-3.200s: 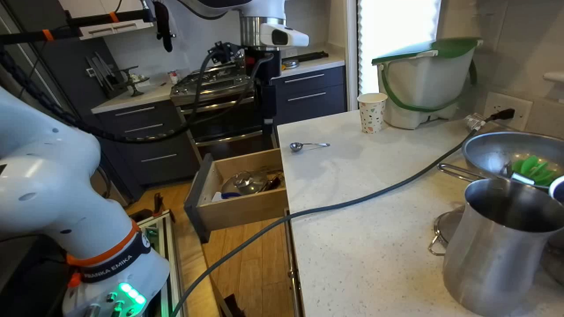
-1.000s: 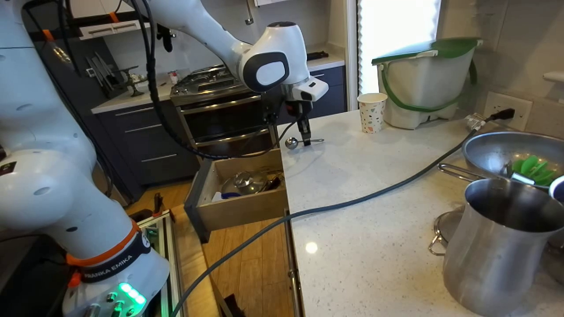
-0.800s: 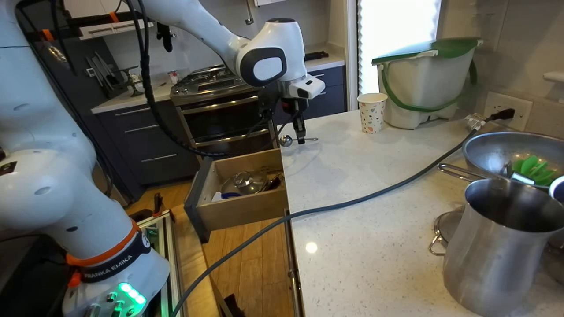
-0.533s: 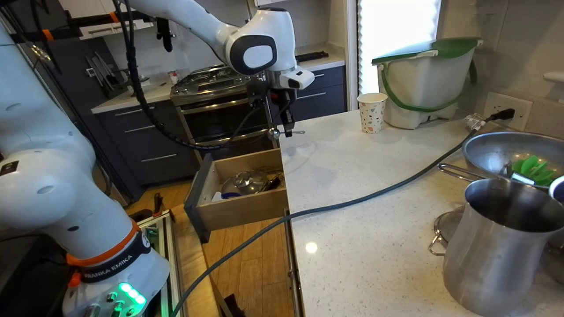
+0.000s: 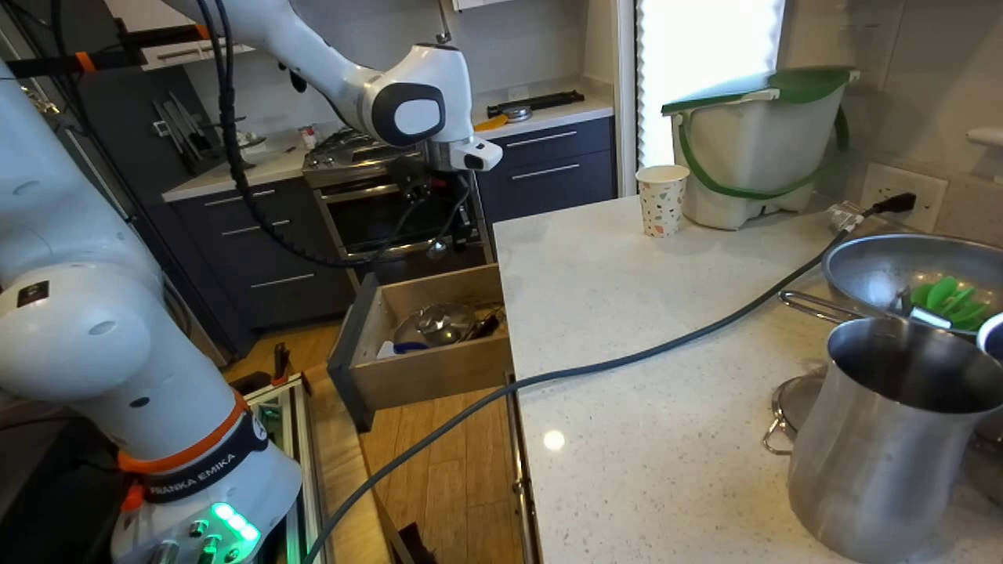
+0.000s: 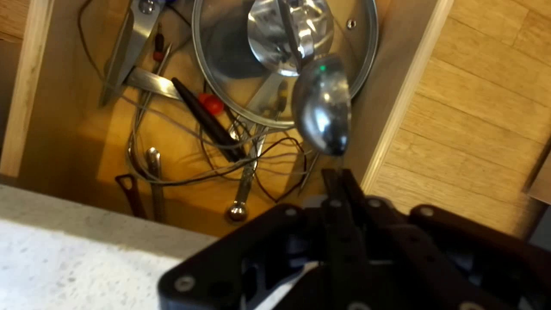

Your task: Put the silver ladle in the open drawer.

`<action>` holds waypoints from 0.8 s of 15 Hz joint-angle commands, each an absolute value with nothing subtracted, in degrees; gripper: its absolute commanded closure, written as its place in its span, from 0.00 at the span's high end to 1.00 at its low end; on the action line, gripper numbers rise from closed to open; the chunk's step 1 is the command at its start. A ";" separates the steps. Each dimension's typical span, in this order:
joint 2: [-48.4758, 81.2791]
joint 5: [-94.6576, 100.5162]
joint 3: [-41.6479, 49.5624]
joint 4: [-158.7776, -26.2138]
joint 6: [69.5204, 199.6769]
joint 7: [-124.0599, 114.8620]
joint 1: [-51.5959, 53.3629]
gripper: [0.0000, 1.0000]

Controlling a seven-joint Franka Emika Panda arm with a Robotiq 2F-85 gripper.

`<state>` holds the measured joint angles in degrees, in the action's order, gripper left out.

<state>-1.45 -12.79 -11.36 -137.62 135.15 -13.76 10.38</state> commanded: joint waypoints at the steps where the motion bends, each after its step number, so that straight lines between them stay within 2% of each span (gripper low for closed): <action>1: 0.53 -12.55 -12.39 -140.97 139.31 -13.13 11.74 0.01; 9: 7.17 -6.60 -10.92 -143.77 152.26 -34.98 13.32 0.01; 12: 9.02 -2.74 -8.52 -143.77 150.86 -45.75 13.84 0.01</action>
<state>7.40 -6.25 -11.06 -143.20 150.30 -36.67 12.63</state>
